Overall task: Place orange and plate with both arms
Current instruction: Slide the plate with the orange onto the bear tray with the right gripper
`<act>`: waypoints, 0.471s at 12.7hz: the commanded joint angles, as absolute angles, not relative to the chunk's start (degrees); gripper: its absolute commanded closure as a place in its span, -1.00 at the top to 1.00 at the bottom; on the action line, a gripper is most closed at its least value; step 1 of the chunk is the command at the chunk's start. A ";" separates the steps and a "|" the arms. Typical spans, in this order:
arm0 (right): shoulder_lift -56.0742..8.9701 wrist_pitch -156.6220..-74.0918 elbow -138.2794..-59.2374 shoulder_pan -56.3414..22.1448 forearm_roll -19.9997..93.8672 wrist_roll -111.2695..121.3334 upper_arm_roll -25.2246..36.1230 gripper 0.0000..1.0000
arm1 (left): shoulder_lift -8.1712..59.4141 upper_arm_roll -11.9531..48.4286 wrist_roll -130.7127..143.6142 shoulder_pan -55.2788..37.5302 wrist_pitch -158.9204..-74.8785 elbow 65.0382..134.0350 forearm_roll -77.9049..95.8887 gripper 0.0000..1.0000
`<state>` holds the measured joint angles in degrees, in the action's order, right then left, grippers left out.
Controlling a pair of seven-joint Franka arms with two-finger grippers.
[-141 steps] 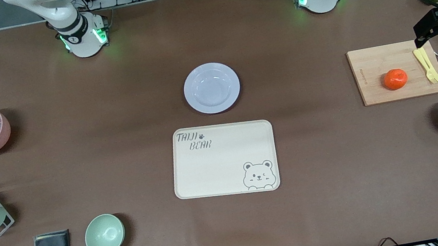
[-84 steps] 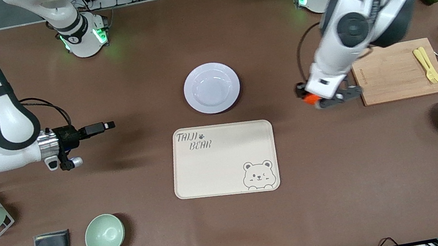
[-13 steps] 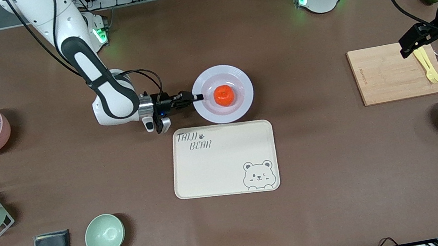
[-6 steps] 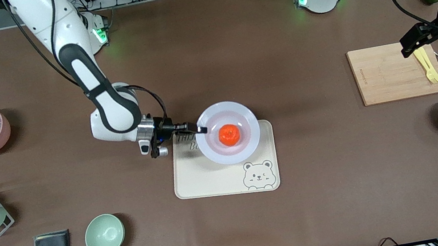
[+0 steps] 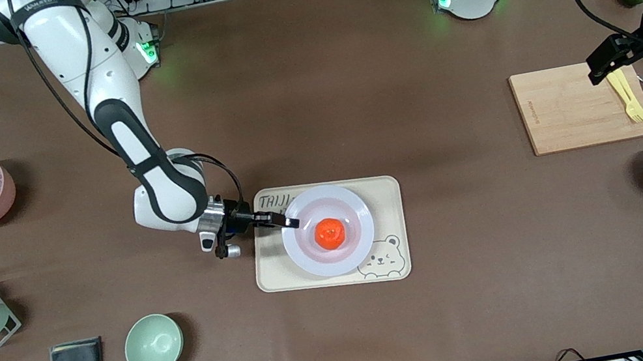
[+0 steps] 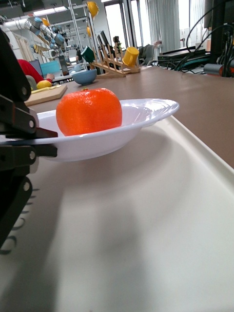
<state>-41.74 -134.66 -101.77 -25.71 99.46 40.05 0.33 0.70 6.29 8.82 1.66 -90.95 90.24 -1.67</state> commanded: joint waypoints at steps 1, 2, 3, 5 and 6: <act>-43.24 -135.62 -99.75 -25.58 98.61 39.29 -0.09 -0.38 | 0.17 5.98 8.17 1.76 -90.62 90.79 -0.44 1.00; -43.24 -135.62 -99.76 -25.49 98.35 39.29 -0.09 -0.22 | 0.18 5.98 8.17 1.76 -90.62 90.79 -0.44 1.00; -43.24 -135.62 -99.93 -25.58 98.35 39.29 -0.09 0.04 | 0.26 5.98 8.09 1.76 -90.62 90.79 -0.44 1.00; -43.24 -135.62 -100.37 -25.66 98.26 39.20 -0.09 0.67 | 0.35 5.98 8.09 1.76 -90.62 90.70 -0.44 1.00; -43.33 -135.70 -100.46 -25.75 98.26 38.59 -0.09 1.00 | 0.35 5.98 8.09 1.76 -90.62 90.70 -0.44 1.00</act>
<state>-42.63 -135.17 -101.17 -25.81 99.21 39.99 0.26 0.76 6.28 8.82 1.66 -90.95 90.47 -1.67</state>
